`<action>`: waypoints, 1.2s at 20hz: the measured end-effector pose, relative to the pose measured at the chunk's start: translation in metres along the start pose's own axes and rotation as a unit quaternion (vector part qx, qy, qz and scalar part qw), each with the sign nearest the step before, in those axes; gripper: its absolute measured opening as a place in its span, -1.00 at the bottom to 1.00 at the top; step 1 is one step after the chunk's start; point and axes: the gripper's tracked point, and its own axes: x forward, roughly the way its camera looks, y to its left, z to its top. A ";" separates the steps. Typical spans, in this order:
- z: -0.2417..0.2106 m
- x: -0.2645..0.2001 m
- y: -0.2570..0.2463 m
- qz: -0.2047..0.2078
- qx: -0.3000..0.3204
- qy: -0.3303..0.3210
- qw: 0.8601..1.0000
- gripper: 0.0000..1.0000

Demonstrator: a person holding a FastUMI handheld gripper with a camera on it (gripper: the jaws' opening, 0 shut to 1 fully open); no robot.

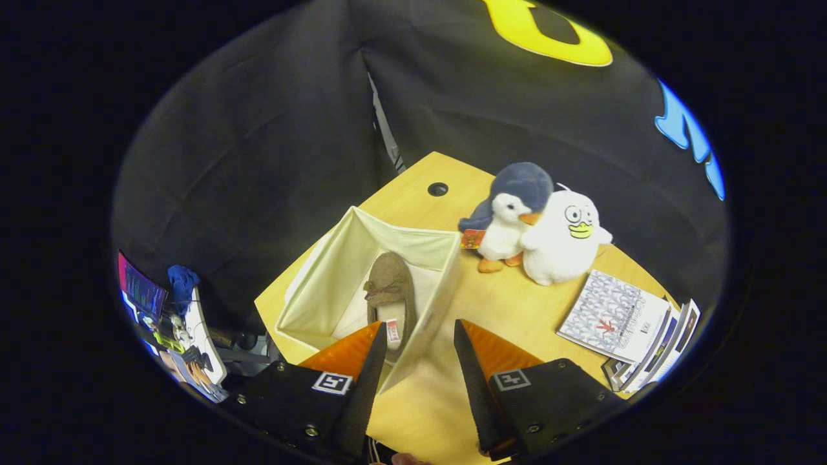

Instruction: Open the storage box then place both shoes into the box .Put the left shoe in first, then the right shoe, with the right side of both shoes facing outward in a uniform manner.

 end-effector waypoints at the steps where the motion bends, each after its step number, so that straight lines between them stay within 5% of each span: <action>1: -0.009 -0.010 -0.010 -0.003 0.009 -0.001 1.000 0.29; 11: -0.121 -0.067 -0.115 -0.043 0.146 0.012 0.988 0.29; 24: -0.254 -0.085 -0.203 -0.126 0.250 0.067 0.958 0.29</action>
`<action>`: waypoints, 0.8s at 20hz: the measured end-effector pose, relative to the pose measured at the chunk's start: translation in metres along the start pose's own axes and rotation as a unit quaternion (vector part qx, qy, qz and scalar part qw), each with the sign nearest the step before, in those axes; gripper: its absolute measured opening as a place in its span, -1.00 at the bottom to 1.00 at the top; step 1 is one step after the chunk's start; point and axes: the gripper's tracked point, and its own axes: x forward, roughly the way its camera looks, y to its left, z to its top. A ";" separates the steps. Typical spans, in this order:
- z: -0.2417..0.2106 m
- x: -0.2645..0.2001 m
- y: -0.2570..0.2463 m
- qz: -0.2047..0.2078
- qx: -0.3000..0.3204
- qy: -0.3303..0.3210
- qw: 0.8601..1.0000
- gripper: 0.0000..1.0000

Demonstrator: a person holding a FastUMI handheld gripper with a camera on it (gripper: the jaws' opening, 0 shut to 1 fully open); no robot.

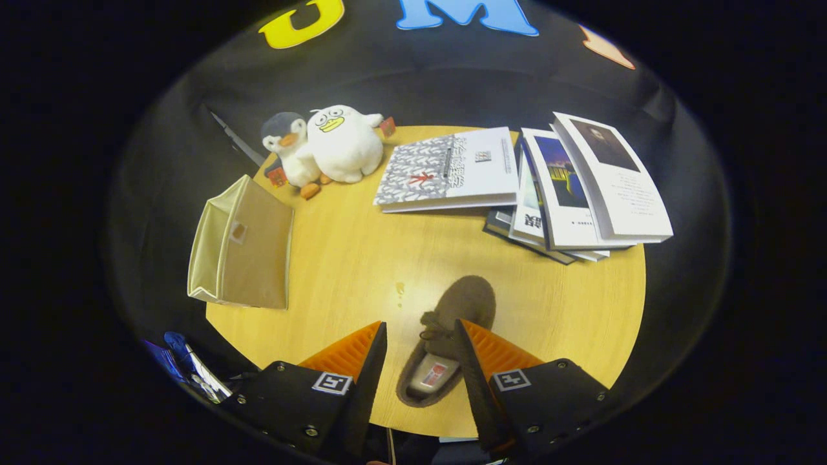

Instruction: Open the storage box then place both shoes into the box .Put the left shoe in first, then the right shoe, with the right side of both shoes facing outward in a uniform manner.

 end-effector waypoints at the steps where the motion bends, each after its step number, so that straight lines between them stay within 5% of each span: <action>1: -0.008 0.004 -0.005 0.000 0.011 0.009 1.000 0.29; 9: -0.066 0.037 -0.038 0.005 0.081 0.083 0.993 0.29; 16: -0.082 0.079 -0.052 -0.010 0.079 0.120 0.990 0.29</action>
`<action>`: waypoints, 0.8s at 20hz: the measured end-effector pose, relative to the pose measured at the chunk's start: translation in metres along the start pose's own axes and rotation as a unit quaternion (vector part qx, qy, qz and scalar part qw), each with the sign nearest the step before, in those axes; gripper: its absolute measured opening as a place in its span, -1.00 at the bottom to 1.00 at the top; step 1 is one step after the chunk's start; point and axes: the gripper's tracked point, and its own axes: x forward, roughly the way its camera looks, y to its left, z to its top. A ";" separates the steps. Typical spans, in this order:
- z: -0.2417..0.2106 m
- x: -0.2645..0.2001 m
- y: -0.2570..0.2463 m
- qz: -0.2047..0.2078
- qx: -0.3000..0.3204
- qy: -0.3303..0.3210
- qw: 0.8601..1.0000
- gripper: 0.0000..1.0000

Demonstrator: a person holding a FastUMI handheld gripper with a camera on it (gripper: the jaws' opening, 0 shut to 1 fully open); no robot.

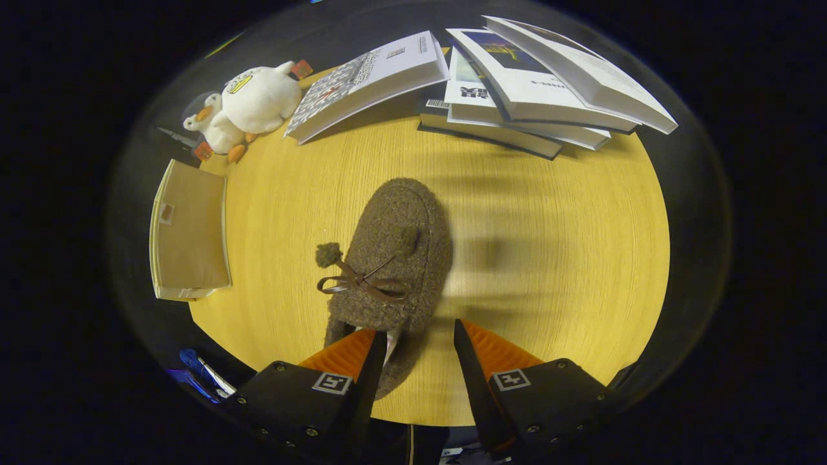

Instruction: Open the storage box then place both shoes into the box .Put the left shoe in first, then the right shoe, with the right side of both shoes facing outward in a uniform manner.

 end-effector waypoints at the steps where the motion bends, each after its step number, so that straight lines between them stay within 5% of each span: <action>1: 0.001 0.004 0.002 0.003 0.000 0.005 1.000 0.29; 4: 0.006 0.014 0.004 -0.005 -0.013 0.011 1.000 0.29; 6: 0.006 0.018 0.000 -0.022 -0.021 0.014 0.999 0.01; 7: 0.007 0.014 -0.002 -0.024 -0.020 0.010 0.999 -0.54; 8: 0.006 0.017 -0.001 -0.020 -0.026 0.008 0.999 -0.82; 11: 0.007 0.015 -0.004 -0.019 -0.026 -0.008 0.999 -0.99; 16: 0.008 -0.010 0.022 0.021 -0.023 -0.014 0.999 -1.00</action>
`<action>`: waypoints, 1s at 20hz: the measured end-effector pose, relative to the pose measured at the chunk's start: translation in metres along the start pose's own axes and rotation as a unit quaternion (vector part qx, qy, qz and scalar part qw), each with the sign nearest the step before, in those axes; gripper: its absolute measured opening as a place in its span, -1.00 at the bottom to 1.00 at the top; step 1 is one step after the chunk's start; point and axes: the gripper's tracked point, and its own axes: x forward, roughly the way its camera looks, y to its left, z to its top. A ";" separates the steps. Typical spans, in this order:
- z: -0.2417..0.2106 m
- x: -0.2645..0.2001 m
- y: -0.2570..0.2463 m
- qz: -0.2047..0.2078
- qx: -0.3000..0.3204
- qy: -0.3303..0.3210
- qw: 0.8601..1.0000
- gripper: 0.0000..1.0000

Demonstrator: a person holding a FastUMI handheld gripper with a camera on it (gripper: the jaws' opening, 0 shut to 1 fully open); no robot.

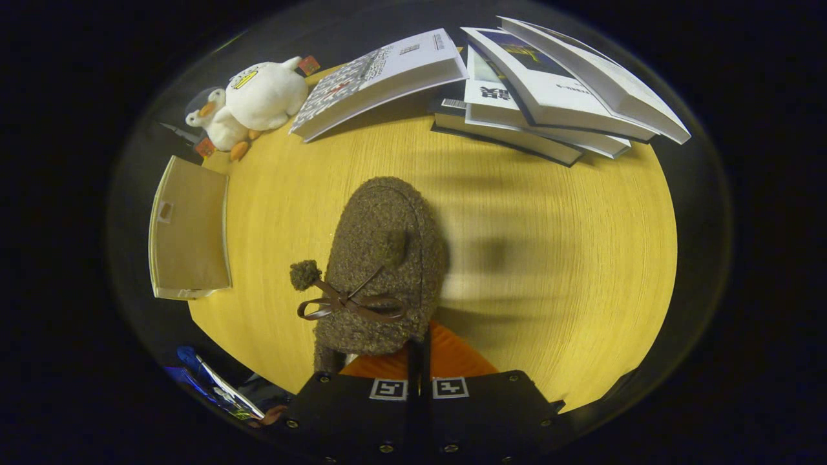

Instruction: Open the storage box then place both shoes into the box .Put the left shoe in first, then the right shoe, with the right side of both shoes facing outward in a uniform manner.

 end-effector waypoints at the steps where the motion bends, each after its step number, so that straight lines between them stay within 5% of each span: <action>1: 0.003 -0.005 0.007 0.002 -0.009 -0.003 1.000 -0.99; 10: 0.042 -0.066 0.110 0.025 -0.107 -0.029 0.993 -1.00; 20: 0.079 -0.108 0.276 0.073 -0.239 -0.048 0.967 -1.00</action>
